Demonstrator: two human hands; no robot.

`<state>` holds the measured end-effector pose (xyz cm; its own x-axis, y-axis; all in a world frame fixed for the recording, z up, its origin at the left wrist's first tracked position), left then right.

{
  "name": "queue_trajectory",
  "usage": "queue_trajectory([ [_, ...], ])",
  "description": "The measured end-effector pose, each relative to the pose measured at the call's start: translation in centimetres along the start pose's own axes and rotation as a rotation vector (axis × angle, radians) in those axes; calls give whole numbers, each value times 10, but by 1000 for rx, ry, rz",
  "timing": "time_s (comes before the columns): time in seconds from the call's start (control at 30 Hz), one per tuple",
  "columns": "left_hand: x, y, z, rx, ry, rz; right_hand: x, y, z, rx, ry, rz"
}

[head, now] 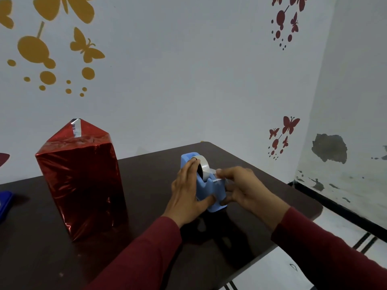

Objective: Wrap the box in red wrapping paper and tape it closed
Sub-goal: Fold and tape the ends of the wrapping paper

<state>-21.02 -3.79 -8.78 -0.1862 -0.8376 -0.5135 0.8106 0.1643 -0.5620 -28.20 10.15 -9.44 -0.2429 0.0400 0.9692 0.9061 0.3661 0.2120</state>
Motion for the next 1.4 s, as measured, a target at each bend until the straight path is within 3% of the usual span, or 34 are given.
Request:
queue_trajectory([
  [0.3, 0, 2, -2, 6, -15, -16, -13, 7, 7, 40, 69, 72],
  [0.5, -7, 8, 7, -37, 36, -17, 4, 4, 8, -12, 426, 276],
  [0.67, -34, 14, 22, -199, 26, -120, 12, 1, 9, -31, 538, 361],
  [0.8, -47, 15, 28, -312, -54, -141, 8, 10, 3, 34, 848, 493],
  [0.83, -47, 15, 29, -325, -62, -140, 3, 14, 5, 77, 791, 502],
  [0.9, -45, 16, 30, -328, -85, -141, -12, 17, 12, 171, 427, 459],
  [1.0, -47, 15, 27, -296, -142, -166, -23, 18, 29, 105, 29, 404],
  [1.2, -67, 16, 14, -243, -299, -308, -19, 22, 39, 56, 22, 491],
  [1.4, -76, 21, 14, -277, -294, -369, -20, 23, 29, 87, 139, 513],
])
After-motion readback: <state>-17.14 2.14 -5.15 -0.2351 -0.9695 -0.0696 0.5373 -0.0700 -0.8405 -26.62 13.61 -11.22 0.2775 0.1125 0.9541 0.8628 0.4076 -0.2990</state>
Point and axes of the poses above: each hand's wrist, its own y-axis away from the middle knuckle, its own z-axis out of the back of the hand, x = y × z, the point moved 10 cm from there along -y, towards the middle knuckle, and after that the axes turned 1 degree about -x, right-handed, at the moved point
